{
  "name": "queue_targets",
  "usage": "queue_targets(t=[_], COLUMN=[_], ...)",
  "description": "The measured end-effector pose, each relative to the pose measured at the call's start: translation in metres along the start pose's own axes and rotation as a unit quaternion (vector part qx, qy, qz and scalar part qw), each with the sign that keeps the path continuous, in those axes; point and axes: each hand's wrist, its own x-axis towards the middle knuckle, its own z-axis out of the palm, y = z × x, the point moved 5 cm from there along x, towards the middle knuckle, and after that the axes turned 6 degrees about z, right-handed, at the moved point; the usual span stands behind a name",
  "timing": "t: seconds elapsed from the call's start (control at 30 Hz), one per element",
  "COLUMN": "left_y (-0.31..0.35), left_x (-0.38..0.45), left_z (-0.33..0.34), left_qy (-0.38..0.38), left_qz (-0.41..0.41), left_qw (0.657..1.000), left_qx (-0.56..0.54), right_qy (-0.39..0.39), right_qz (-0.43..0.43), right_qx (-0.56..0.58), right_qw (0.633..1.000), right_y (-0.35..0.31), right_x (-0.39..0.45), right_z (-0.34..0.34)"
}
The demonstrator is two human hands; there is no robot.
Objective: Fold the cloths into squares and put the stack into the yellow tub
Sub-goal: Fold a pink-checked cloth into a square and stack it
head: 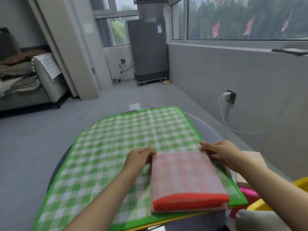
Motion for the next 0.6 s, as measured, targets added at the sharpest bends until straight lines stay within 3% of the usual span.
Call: queue_targets(t=[0.2,0.33,0.4,0.47,0.6], left_y=[0.005,0.004,0.0,0.0,0.011], left_x=[-0.004,-0.008,-0.011,-0.018,-0.036], left_z=[0.006,0.019,0.024,0.029,0.047], left_qy=[-0.018,-0.057,-0.066,-0.055,-0.055], left_qz=[0.046,0.103,0.113,0.141,0.217], left_qw=[0.995,0.978,0.968,0.942,0.841], left_qx=[0.086,0.171,0.213,0.3,0.493], right_qy=[0.047,0.07,0.092,0.117,0.147], right_qz=[-0.071,-0.133,-0.17,-0.208,-0.241], right_qx=[-0.141,-0.228,-0.304,-0.369,-0.429], right_qw=[0.986,0.962,0.933,0.898,0.858], right_y=[-0.005,-0.01,-0.011,-0.008,0.003], right_x=[-0.007,-0.014,-0.018,-0.021,-0.031], right_z=[0.003,0.012,0.019,0.027,0.04])
